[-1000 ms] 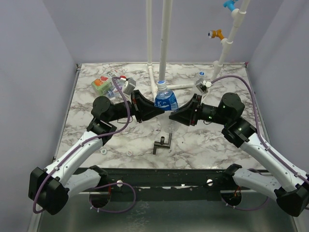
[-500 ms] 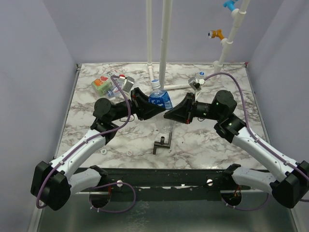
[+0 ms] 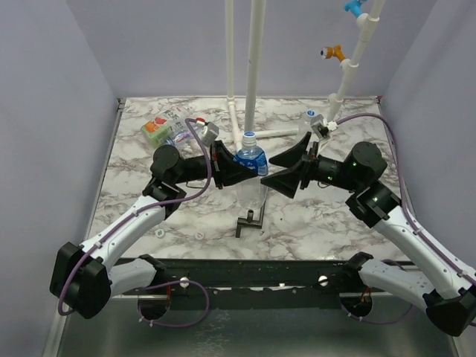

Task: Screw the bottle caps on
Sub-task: Screw the bottle cap onto the plastic bottle.

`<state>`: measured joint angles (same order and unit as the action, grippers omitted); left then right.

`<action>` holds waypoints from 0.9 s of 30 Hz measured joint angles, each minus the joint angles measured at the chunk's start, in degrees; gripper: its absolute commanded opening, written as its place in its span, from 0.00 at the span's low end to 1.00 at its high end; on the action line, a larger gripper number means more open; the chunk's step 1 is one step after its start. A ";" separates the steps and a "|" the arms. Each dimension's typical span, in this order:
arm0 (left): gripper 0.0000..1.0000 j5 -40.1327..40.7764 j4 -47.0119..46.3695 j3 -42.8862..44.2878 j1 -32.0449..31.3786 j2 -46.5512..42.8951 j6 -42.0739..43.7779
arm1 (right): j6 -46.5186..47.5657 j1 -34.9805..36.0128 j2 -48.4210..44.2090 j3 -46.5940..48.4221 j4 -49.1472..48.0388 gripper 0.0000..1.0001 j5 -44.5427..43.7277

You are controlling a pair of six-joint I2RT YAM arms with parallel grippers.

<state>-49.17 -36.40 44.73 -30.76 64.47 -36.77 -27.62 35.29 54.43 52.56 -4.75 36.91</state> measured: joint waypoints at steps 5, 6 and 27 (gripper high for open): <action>0.00 -7.10 4.15 0.15 0.00 0.26 4.11 | 1.81 0.00 -0.98 4.72 1.40 1.00 -1.53; 0.00 -8.22 4.85 0.15 -0.02 0.22 4.87 | 2.08 0.00 -0.74 5.42 1.46 1.00 -1.57; 0.00 -12.96 14.45 -0.96 -8.48 -1.66 16.98 | -3.87 0.15 8.76 8.79 -6.56 0.77 8.44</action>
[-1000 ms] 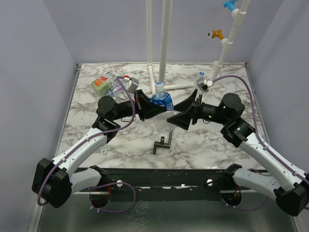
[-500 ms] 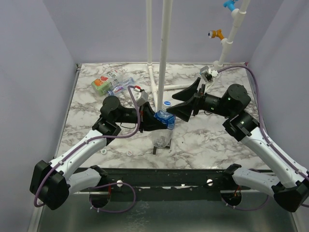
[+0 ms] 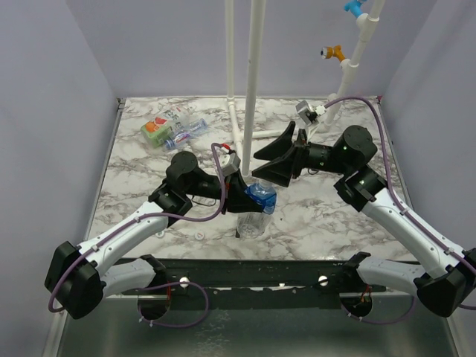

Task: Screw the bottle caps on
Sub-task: Screw the bottle cap onto the plastic bottle.

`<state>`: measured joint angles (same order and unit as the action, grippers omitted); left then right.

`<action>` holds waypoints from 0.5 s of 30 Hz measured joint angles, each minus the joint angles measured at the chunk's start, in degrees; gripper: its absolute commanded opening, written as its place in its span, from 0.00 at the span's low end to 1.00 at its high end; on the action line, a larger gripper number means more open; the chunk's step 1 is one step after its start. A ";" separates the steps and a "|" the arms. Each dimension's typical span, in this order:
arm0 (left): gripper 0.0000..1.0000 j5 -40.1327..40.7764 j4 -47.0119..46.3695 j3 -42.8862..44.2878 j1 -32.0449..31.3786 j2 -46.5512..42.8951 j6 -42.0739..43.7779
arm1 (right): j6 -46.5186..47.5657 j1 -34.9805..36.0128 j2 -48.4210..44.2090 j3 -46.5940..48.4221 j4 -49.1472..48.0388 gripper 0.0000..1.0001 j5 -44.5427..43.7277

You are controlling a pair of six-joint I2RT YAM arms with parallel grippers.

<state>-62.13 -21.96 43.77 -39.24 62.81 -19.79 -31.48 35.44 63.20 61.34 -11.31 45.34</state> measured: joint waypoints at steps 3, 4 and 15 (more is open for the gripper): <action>0.00 0.24 0.63 0.00 0.00 0.28 0.59 | -0.72 0.00 -0.20 -0.39 -1.09 0.75 0.61; 0.00 0.37 0.74 0.00 0.00 0.31 0.72 | -0.94 0.00 -0.44 -0.76 -1.16 0.75 0.66; 0.00 1.81 1.05 0.00 0.00 0.44 1.25 | -1.68 0.00 -1.99 -2.60 -1.11 0.84 0.79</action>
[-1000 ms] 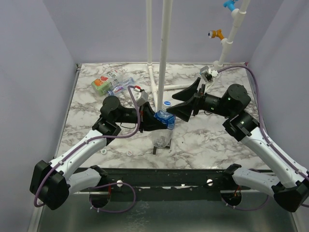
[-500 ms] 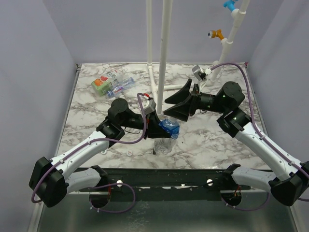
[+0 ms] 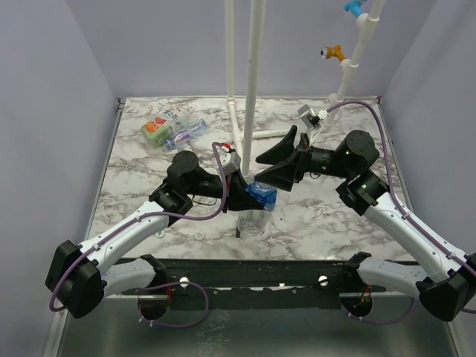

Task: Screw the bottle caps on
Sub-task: Screw the bottle cap onto the plastic bottle.

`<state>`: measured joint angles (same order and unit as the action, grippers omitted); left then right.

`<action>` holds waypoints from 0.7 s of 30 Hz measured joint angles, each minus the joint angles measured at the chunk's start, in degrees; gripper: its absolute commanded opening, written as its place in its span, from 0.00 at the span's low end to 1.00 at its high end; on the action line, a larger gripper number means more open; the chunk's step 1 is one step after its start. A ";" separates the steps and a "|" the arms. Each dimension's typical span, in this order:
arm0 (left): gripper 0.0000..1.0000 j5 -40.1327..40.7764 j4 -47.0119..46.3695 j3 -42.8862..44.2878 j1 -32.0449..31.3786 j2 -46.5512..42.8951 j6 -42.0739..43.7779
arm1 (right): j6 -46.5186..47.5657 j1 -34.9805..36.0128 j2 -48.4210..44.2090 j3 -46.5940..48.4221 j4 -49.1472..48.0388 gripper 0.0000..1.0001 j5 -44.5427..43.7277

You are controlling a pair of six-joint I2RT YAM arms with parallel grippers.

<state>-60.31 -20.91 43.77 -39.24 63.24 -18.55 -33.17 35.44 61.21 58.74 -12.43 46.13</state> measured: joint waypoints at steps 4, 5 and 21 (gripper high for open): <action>0.00 0.81 0.02 0.00 0.00 1.03 0.00 | -0.83 0.00 -0.13 -0.17 -0.52 0.84 0.68; 0.00 1.09 0.04 0.00 0.00 1.40 0.00 | -1.01 0.00 -0.15 -0.35 -0.81 0.84 0.92; 0.00 3.50 0.07 0.02 0.83 2.27 0.61 | -1.92 0.00 -1.14 -1.33 -1.11 0.84 1.51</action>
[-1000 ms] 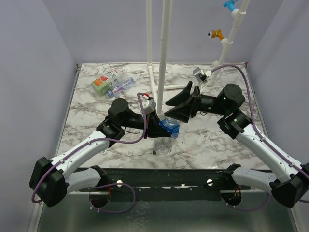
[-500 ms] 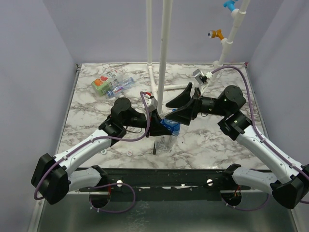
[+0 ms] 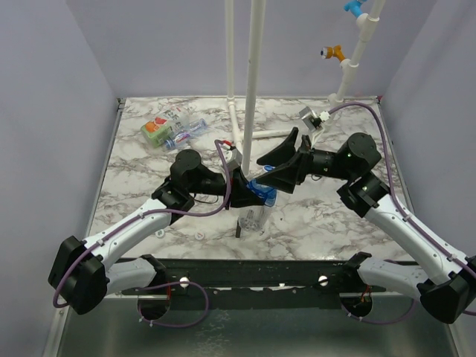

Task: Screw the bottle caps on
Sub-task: Screw the bottle cap onto the plastic bottle.

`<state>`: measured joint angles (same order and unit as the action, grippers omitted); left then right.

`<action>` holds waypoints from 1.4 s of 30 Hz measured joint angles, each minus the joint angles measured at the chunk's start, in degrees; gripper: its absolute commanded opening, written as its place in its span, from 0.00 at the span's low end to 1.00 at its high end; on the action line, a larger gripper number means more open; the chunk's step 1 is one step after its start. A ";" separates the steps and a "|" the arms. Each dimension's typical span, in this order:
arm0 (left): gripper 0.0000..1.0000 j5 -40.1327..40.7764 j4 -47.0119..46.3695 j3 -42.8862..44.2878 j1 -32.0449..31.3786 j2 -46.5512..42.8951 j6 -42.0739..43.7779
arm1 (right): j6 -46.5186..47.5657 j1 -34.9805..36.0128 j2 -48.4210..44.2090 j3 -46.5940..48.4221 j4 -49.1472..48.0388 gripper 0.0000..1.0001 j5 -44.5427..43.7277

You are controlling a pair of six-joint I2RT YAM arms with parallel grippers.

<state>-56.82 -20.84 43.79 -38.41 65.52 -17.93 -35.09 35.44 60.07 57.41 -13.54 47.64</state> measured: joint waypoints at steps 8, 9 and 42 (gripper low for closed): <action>0.00 0.02 0.00 0.00 0.81 -0.28 0.00 | 0.52 -0.02 -0.83 -0.15 1.14 0.87 -0.59; 0.00 0.02 0.00 0.00 0.83 -0.37 -0.02 | 0.66 -0.02 -1.09 -0.15 1.62 0.88 -0.98; 0.00 1.01 -2.25 0.68 1.90 3.06 -2.47 | -1.51 -0.02 2.23 -0.15 -1.57 1.00 -5.09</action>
<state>-55.81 -23.09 44.47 -36.51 68.58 -20.40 -36.60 35.42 62.30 57.25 -15.11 42.54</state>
